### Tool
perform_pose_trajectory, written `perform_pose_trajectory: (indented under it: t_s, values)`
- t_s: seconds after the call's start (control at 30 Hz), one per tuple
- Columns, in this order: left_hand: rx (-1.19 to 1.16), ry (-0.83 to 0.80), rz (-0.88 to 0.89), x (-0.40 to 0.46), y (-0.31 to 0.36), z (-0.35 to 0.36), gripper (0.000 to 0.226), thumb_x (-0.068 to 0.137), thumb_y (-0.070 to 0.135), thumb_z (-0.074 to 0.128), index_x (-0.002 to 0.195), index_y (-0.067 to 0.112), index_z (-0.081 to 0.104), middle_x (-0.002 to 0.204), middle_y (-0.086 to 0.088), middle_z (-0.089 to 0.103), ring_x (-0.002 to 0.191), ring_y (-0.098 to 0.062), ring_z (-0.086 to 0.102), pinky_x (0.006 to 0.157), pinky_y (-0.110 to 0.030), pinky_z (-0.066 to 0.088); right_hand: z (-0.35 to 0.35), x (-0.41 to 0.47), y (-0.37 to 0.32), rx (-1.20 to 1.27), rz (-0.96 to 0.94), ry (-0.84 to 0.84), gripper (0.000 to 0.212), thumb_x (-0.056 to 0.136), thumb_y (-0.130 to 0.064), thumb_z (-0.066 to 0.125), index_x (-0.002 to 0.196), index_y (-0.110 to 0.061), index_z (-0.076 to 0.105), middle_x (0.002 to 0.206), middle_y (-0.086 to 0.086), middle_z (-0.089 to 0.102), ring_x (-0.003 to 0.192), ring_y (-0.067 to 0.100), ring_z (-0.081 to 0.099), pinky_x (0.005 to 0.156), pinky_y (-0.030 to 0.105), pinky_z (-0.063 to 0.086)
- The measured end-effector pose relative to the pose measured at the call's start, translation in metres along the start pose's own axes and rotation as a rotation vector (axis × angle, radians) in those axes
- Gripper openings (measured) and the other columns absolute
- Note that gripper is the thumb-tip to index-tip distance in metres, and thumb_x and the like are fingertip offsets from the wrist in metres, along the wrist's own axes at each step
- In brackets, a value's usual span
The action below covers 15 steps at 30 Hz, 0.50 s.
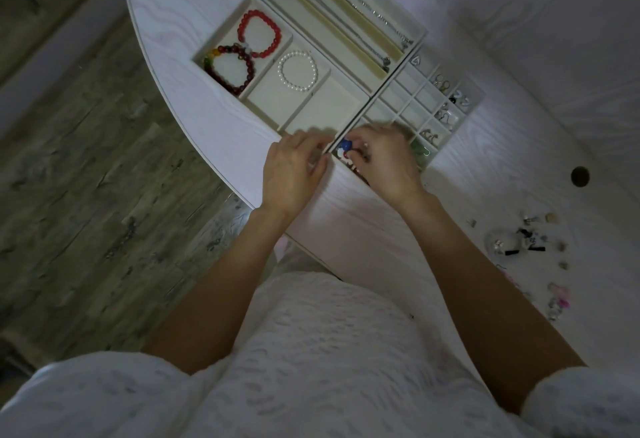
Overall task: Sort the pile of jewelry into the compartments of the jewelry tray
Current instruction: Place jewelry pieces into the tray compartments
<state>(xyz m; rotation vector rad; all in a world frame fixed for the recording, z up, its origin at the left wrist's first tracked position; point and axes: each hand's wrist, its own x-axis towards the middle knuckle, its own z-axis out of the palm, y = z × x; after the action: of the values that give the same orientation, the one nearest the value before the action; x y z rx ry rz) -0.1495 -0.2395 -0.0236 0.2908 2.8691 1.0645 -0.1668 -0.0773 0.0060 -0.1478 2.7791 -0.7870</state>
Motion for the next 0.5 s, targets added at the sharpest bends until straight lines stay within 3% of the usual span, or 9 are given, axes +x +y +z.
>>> perform_pose_trajectory:
  t_s: [0.1, 0.2, 0.37, 0.5]
  values:
    - [0.018, -0.007, 0.002, 0.005, -0.003, -0.002, 0.025, 0.086, 0.022, 0.057, 0.109, 0.017, 0.065, 0.09, -0.002, 0.066, 0.08, -0.022, 0.058, 0.072, -0.029, 0.034, 0.002, 0.0, -0.004, -0.027, -0.047, 0.017, 0.017, 0.084, -0.006, 0.065, 0.101, -0.008, 0.069, 0.095, 0.009, 0.069, 0.087, 0.02, 0.064, 0.08, 0.033, 0.053]
    - [0.037, -0.015, 0.043, 0.008, -0.004, -0.004, 0.024, 0.086, 0.025, 0.059, 0.107, 0.018, 0.066, 0.088, -0.001, 0.065, 0.079, -0.022, 0.058, 0.072, -0.029, 0.033, 0.002, 0.001, -0.001, -0.066, -0.077, -0.001, 0.012, 0.082, -0.01, 0.068, 0.093, -0.01, 0.074, 0.091, 0.009, 0.069, 0.089, 0.025, 0.059, 0.081, 0.028, 0.041]
    - [0.09, -0.034, 0.134, 0.015, -0.003, -0.002, 0.022, 0.085, 0.031, 0.059, 0.1, 0.019, 0.069, 0.093, -0.004, 0.065, 0.083, -0.027, 0.059, 0.073, -0.031, 0.035, 0.001, -0.004, 0.0, -0.161, -0.11, 0.016, 0.015, 0.084, -0.015, 0.066, 0.097, -0.011, 0.072, 0.095, 0.008, 0.064, 0.098, 0.028, 0.051, 0.078, 0.036, 0.044]
    - [0.144, -0.071, 0.204, 0.026, -0.001, -0.006, 0.023, 0.083, 0.033, 0.054, 0.09, 0.017, 0.07, 0.092, -0.006, 0.062, 0.081, -0.029, 0.058, 0.07, -0.034, 0.038, -0.001, -0.004, 0.006, -0.164, -0.039, 0.07, 0.02, 0.082, -0.018, 0.068, 0.102, -0.014, 0.069, 0.102, 0.01, 0.055, 0.104, 0.027, 0.047, 0.073, 0.034, 0.045]
